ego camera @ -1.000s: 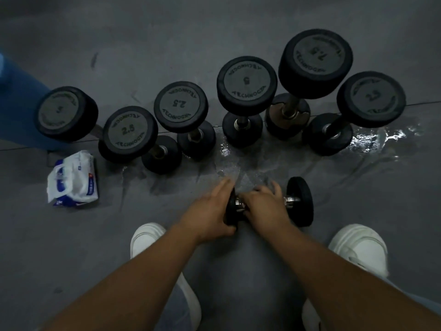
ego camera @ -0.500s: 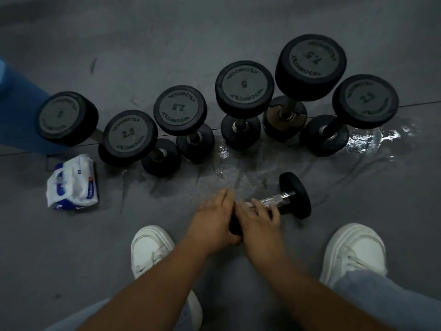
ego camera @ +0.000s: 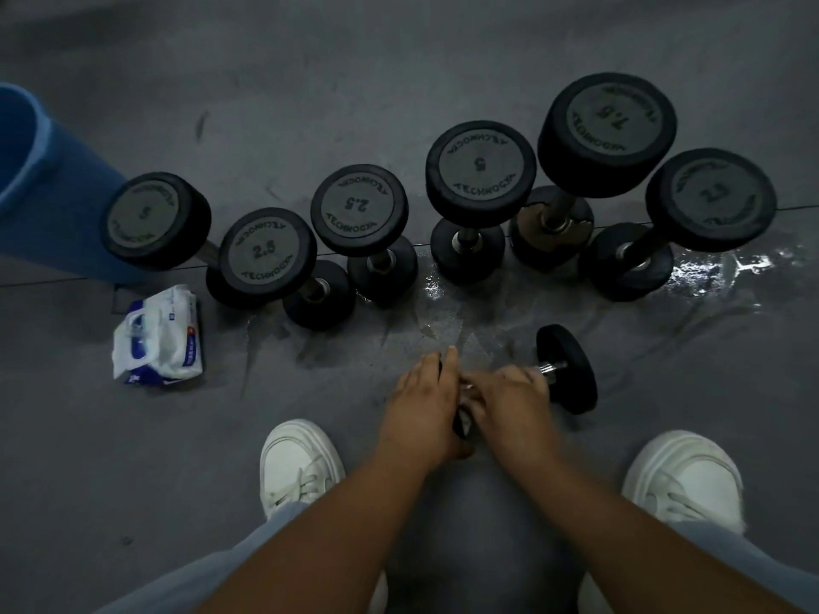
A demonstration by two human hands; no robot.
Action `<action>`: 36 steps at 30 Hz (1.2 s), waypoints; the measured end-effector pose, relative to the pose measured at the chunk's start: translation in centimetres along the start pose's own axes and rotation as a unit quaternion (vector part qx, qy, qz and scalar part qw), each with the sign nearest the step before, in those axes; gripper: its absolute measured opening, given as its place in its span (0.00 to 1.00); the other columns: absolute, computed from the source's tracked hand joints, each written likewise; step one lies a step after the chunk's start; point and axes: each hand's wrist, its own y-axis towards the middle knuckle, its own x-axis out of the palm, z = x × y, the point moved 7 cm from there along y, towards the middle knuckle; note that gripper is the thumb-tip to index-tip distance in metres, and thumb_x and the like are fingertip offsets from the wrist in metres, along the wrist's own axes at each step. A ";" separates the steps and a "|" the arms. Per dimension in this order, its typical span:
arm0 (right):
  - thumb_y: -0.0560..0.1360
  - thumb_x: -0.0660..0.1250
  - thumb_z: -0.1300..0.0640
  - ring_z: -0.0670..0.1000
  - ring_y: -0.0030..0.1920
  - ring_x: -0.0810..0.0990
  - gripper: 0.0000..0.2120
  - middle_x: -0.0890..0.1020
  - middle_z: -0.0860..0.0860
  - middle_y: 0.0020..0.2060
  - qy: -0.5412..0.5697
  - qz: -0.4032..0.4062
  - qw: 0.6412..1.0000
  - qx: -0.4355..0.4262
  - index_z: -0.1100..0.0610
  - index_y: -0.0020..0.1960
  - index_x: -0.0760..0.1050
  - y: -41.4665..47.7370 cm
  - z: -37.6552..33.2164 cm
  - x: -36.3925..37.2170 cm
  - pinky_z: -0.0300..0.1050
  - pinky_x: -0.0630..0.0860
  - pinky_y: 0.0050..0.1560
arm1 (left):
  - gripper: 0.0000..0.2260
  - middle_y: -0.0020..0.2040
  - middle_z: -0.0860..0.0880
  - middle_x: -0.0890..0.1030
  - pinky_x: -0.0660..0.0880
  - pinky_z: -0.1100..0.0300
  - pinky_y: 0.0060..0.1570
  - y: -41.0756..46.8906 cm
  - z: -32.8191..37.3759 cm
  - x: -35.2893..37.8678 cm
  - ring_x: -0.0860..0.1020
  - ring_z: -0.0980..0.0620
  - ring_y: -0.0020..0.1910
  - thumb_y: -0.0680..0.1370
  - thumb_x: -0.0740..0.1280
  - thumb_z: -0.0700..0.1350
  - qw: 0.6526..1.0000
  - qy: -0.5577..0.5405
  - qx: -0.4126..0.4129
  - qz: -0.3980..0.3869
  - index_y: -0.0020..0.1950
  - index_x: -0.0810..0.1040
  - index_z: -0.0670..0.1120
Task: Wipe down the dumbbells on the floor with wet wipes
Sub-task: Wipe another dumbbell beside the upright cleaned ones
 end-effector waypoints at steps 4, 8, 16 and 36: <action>0.66 0.67 0.48 0.51 0.38 0.76 0.05 0.78 0.45 0.31 -0.046 0.034 0.998 -0.005 0.47 0.35 0.80 0.1 -0.5 0.4 0.46 0.60 0.46 | 0.54 0.74 0.45 0.62 0.63 0.55 0.71 1.0 -0.5 -0.6 0.66 0.45 0.71 0.64 0.76 0.55 1.000 -0.025 0.012 -0.008 0.80 0.47 0.44; 0.75 0.65 0.48 0.52 0.47 0.74 0.07 0.80 0.46 0.41 -0.047 0.000 0.998 0.042 0.47 0.44 0.80 2.0 -0.7 1.1 0.47 0.62 0.45 | 0.54 0.78 0.44 0.56 0.61 0.52 0.74 0.3 -0.3 -1.1 0.59 0.45 0.76 0.65 0.77 0.55 0.999 -0.018 0.012 0.025 0.80 0.48 0.44; 0.70 0.72 0.53 0.56 0.40 0.75 0.03 0.78 0.51 0.37 -0.068 0.060 0.994 0.052 0.51 0.38 0.81 2.0 -1.4 0.1 0.49 0.70 0.39 | 0.55 0.80 0.41 0.53 0.49 0.52 0.77 -0.7 0.2 0.0 0.51 0.44 0.79 0.64 0.78 0.57 0.998 0.013 0.018 0.065 0.80 0.49 0.42; 0.75 0.69 0.61 0.48 0.40 0.82 0.06 0.84 0.52 0.39 0.604 0.078 0.650 0.456 0.61 0.50 0.82 -6.1 0.4 6.2 0.39 0.75 0.39 | 0.48 0.79 0.45 0.52 0.54 0.52 0.76 -0.6 0.3 -0.5 0.55 0.45 0.78 0.70 0.74 0.54 1.000 -0.019 0.011 0.019 0.80 0.49 0.44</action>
